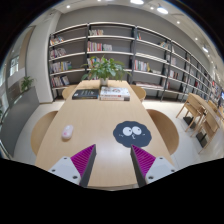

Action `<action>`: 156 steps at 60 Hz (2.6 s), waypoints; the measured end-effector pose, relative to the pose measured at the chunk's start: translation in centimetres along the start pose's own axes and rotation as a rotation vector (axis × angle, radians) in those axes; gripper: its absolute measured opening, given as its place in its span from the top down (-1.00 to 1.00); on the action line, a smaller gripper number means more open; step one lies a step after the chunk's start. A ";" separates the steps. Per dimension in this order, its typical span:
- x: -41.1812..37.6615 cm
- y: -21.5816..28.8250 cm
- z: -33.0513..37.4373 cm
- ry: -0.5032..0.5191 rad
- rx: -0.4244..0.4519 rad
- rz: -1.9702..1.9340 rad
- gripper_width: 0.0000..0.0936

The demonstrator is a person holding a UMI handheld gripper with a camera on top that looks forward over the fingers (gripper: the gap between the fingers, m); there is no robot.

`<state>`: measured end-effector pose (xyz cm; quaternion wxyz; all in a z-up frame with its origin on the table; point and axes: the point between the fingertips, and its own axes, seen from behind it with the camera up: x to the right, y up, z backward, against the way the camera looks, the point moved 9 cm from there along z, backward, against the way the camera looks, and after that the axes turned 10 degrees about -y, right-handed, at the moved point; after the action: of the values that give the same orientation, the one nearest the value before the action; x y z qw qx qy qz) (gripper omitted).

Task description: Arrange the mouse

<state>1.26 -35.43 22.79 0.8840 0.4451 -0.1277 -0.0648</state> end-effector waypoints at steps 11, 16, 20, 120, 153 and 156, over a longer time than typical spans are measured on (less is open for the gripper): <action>-5.9 -5.2 -2.5 0.061 -0.124 0.054 -0.43; -10.3 -7.6 -4.6 0.083 -0.157 0.094 -0.44; -13.2 -8.4 -5.5 0.129 -0.199 0.112 -0.45; 5.9 18.0 -22.2 0.019 0.113 0.031 0.33; 6.9 -0.9 -30.2 0.087 -0.265 0.032 0.18; 6.9 -0.6 -30.3 0.079 -0.268 0.051 0.10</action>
<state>16.51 -14.02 6.16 0.9412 0.3220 -0.0941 -0.0411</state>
